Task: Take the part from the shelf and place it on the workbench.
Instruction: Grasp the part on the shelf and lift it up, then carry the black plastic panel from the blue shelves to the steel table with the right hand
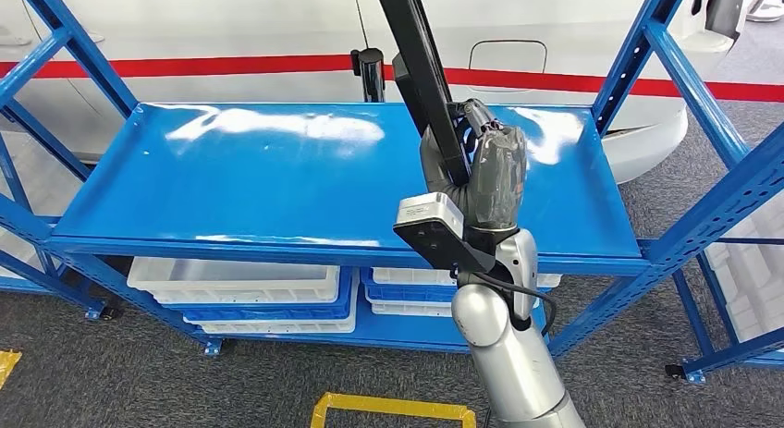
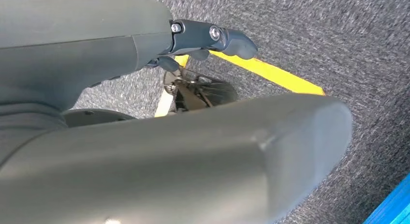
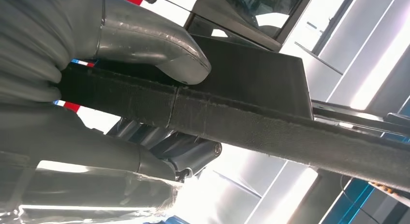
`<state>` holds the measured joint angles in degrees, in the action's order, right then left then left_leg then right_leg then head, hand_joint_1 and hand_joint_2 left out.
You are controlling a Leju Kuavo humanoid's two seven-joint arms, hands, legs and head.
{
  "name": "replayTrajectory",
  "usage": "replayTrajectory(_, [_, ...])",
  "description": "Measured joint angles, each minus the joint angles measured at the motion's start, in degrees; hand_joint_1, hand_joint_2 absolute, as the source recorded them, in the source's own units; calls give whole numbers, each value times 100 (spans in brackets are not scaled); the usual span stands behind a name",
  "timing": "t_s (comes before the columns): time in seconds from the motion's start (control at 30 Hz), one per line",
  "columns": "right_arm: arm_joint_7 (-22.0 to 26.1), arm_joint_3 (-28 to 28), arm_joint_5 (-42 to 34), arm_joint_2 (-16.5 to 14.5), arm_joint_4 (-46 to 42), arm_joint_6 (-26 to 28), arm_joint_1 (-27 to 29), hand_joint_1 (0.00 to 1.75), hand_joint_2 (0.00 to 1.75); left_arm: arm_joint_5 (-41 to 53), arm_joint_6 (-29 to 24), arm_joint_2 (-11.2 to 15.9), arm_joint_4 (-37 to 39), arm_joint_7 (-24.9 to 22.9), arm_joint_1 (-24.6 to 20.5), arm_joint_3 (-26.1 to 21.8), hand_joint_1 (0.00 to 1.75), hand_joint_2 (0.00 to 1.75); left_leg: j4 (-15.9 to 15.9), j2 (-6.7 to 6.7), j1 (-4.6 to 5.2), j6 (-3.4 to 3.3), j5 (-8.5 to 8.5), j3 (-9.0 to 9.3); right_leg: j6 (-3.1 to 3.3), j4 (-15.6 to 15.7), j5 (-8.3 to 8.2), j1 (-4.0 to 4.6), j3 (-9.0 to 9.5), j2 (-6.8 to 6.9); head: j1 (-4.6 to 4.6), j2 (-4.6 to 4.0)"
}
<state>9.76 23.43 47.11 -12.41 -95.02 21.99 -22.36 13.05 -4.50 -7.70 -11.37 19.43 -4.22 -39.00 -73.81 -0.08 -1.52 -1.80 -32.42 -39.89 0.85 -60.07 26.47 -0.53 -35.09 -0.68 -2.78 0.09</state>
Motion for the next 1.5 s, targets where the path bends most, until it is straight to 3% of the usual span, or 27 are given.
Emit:
replayTrajectory(0.1, [7,-7,-10,7,0,10,-23,175,175,5,48,22,-10,77,-11,-9,0,0,1012,13,194,-435,281,686,30,29,-72,78,-24,4,46,0])
replayTrajectory(0.13, [10,-9,-21,15,4,16,-36,175,175,6,74,50,-24,116,-15,-13,0,0,1213,30,255,-532,311,801,5,50,-105,47,-25,19,72,0])
replayTrajectory(0.17, [16,-10,-32,28,10,22,-47,175,175,8,96,55,-32,151,-19,-16,0,0,1291,49,292,-566,325,827,-33,82,-141,-8,-25,36,91,0])
replayTrajectory(0.23, [23,-18,-60,49,20,36,-55,175,175,9,126,65,-48,211,-18,-20,0,0,1540,51,345,-567,512,891,-123,169,-230,-63,-19,57,80,0])
replayTrajectory(0.3, [29,-32,-78,81,24,61,-60,175,175,13,150,57,-52,258,-22,-23,0,0,1921,73,325,-611,771,995,-132,122,-175,-21,-89,57,73,0])
replayTrajectory(0.33, [32,-38,-84,108,25,77,-72,175,175,15,162,41,-50,276,-30,-25,0,0,2075,89,289,-622,887,1019,-110,-80,-36,-2,-184,58,75,0])
replayTrajectory(0.4, [36,-47,-95,176,26,110,-76,175,175,33,189,27,-52,305,-51,-26,0,0,2142,103,257,-565,1003,939,-114,-740,332,-43,-439,58,103,0])
replayTrajectory(0.47, [36,-62,-98,235,26,131,-18,175,175,56,222,-1,-52,333,-55,-26,0,0,2119,104,203,-452,1071,823,-219,-1136,480,-113,-527,62,118,0])
replayTrajectory(0.5, [36,-70,-97,258,26,135,7,175,175,62,243,-10,-52,352,-54,-26,0,0,2088,104,166,-395,1097,758,-308,-1042,428,-154,-425,66,119,0])
replayTrajectory(0.57, [34,-85,-90,291,20,143,23,175,175,63,284,-12,-53,395,-57,-26,0,0,1933,107,87,-255,1110,591,-510,-326,248,-237,42,89,125,0])
replayTrajectory(0.6, [32,-88,-86,299,16,146,24,175,175,62,305,-6,-56,418,-59,-29,0,0,1827,106,66,-181,1098,492,-557,-47,175,-237,234,74,130,0])
replayTrajectory(0.63, [25,-93,-85,308,10,153,24,175,175,60,321,2,-58,442,-59,-35,0,0,1701,100,59,-115,1076,404,-557,132,160,-249,342,58,135,0])
replayTrajectory(0.67, [17,-98,-85,313,7,158,29,175,175,56,337,10,-59,462,-59,-41,0,0,1593,88,64,-72,1062,331,-505,142,191,-243,344,32,128,0])
replayTrajectory(0.77, [5,-111,-103,322,0,166,48,175,175,24,376,13,-58,506,-35,-64,0,0,1418,61,18,-28,1006,206,-286,28,183,-249,205,1,87,0])
replayTrajectory(0.83, [11,-120,-126,322,-1,166,52,175,175,5,392,15,-56,527,-16,-99,0,0,1098,57,-17,19,655,81,-173,31,108,-244,127,3,72,0])
replayTrajectory(0.9, [17,-128,-141,321,-1,166,53,175,175,0,398,14,-55,539,-12,-127,0,0,398,53,-18,57,111,-128,-115,31,18,-207,47,3,62,0])
replayTrajectory(0.93, [18,-131,-145,322,0,166,56,175,175,0,398,14,-55,543,-12,-136,0,0,46,53,-17,57,-77,-211,-108,29,-23,-184,-4,3,61,0])
replayTrajectory(1.0, [19,-133,-151,323,1,166,64,175,175,0,399,14,-55,546,-12,-149,0,0,-162,49,1,-12,-128,-129,-101,27,-98,-125,-97,2,62,0])
replayTrajectory(1.03, [19,-133,-153,323,1,166,65,175,175,-2,399,14,-55,547,-12,-154,0,0,51,42,26,-86,-30,72,-97,28,-134,-91,-136,-2,62,0])
replayTrajectory(1.1, [20,-136,-154,320,-2,166,62,175,175,-5,401,36,-62,550,-16,-160,0,0,817,10,123,-316,144,639,-97,36,-204,-57,-186,-9,75,0])
replayTrajectory(1.17, [27,-141,-158,320,-3,166,60,175,175,-6,408,61,-74,564,-23,-164,0,0,1317,11,221,-459,193,968,-148,81,-283,-100,-191,5,97,0])
replayTrajectory(1.2, [35,-144,-166,318,-3,166,59,175,175,-8,410,75,-81,574,-25,-170,0,0,1403,24,254,-474,207,996,-200,120,-331,-134,-185,18,102,0])
replayTrajectory(1.27, [54,-150,-197,309,-3,166,59,175,175,-28,411,71,-82,591,-27,-184,0,0,1621,40,284,-515,413,1023,-275,224,-425,-157,-164,36,84,0])
replayTrajectory(1.33, [75,-158,-225,310,-2,163,42,175,175,-57,405,58,-83,606,-30,-199,0,0,1930,70,271,-597,674,1063,-250,115,-273,-114,-241,43,85,0])
replayTrajectory(1.37, [82,-162,-232,318,1,161,32,175,175,-71,402,45,-83,613,-35,-208,0,0,2025,87,247,-600,785,1055,-212,-115,-76,-98,-338,48,93,0])
replayTrajectory(1.43, [91,-166,-240,332,11,156,17,175,175,-93,398,23,-83,622,-43,-237,0,0,2042,98,241,-519,917,913,-193,-807,339,-115,-560,48,99,0])
replayTrajectory(1.5, [93,-170,-244,344,27,155,22,175,175,-104,398,-8,-81,627,-39,-268,0,0,2003,106,222,-399,1012,743,-299,-1205,416,-151,-593,52,98,0])
